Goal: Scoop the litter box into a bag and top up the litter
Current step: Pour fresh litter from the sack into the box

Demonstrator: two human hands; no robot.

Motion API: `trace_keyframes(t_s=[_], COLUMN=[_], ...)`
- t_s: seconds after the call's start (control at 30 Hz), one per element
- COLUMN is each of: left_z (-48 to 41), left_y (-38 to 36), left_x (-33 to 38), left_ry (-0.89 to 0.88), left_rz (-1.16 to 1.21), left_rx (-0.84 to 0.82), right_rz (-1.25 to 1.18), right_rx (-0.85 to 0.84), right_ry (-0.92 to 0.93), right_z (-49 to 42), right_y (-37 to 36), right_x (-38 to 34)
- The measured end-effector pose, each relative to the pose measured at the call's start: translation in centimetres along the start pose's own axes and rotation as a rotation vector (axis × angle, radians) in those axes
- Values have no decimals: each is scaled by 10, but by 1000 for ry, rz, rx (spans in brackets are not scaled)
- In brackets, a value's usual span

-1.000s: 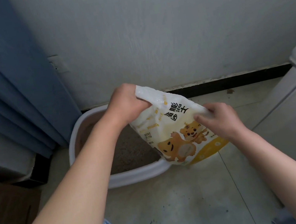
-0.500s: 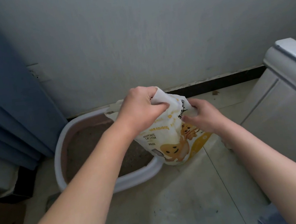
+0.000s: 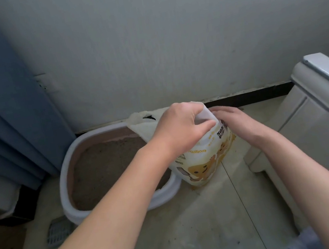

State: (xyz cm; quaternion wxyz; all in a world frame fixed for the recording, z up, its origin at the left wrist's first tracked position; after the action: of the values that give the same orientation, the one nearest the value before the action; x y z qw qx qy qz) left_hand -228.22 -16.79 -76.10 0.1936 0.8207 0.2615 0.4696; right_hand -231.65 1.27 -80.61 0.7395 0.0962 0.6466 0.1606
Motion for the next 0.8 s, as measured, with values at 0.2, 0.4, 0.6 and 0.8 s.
trace_keyframes(t_s=[0.2, 0.4, 0.6, 0.8], left_z=[-1, -2, 5, 12], left_y=[-2, 21, 25, 22], left_x=[-17, -71, -117, -123], left_ry=[34, 90, 580, 700], left_rz=[-100, -450, -549, -231], left_rx=[-84, -50, -166, -127], right_rz=[158, 157, 272, 457], right_rx=[110, 346, 430, 436], right_ry=[108, 126, 112, 69], right_z=[-3, -5, -7, -14], right_y=[-4, 16, 31, 27], right_x=[20, 27, 32, 52])
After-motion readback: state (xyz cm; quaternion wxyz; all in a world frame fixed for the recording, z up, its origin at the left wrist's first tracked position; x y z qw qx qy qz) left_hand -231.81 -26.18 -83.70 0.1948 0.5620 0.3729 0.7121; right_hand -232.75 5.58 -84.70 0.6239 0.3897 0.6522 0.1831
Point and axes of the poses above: each hand's wrist, its own z-axis away from the middle knuckle, its own y-axis out of the back of the hand, x = y × z, the point moved 2 cm from there along -z, towards the middle knuckle, and after that the axes turned 15 degrees about x, right-handed, at the moved point
